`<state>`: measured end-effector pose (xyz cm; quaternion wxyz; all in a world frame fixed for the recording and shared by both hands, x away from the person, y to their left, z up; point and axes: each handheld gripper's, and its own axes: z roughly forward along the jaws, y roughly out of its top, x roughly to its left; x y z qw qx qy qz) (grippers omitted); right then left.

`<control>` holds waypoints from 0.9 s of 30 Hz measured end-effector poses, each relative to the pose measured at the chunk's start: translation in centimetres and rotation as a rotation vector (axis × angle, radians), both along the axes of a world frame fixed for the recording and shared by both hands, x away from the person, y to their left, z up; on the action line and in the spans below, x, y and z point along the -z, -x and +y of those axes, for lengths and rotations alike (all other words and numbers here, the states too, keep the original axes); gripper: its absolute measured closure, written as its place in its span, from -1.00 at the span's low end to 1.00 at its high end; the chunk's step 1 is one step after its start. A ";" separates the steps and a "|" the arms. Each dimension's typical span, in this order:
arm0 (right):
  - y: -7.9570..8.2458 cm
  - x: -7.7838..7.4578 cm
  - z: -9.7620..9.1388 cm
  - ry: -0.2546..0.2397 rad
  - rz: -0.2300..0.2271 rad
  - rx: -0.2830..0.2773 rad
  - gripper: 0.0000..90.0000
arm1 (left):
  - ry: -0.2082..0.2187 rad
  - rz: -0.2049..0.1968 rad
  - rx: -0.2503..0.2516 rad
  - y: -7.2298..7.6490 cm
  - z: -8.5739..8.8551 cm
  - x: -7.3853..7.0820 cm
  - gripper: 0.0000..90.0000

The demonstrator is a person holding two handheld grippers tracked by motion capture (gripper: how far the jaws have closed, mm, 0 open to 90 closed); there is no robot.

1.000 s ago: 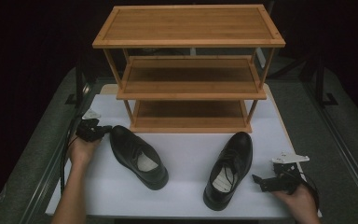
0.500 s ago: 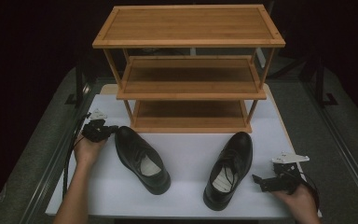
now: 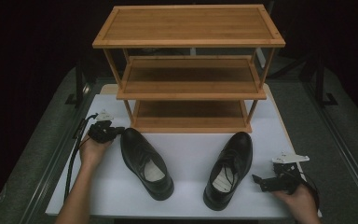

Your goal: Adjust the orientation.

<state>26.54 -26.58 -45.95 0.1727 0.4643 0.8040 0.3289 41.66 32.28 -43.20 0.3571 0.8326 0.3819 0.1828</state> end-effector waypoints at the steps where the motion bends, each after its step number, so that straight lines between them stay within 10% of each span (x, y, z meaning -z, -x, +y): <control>1: 0.0 0.0 0.0 0.000 0.000 0.000 -1.00 | -0.002 0.010 0.009 0.0 -0.1 0.0 1.00; 19: 0.0 0.0 0.0 0.000 0.000 0.000 -1.00 | -0.052 0.010 0.111 -0.1 -6.2 -0.1 1.00; 27: 0.0 0.0 0.0 -0.001 0.000 0.001 -1.00 | -0.033 0.017 0.096 1.3 -4.8 -1.0 1.00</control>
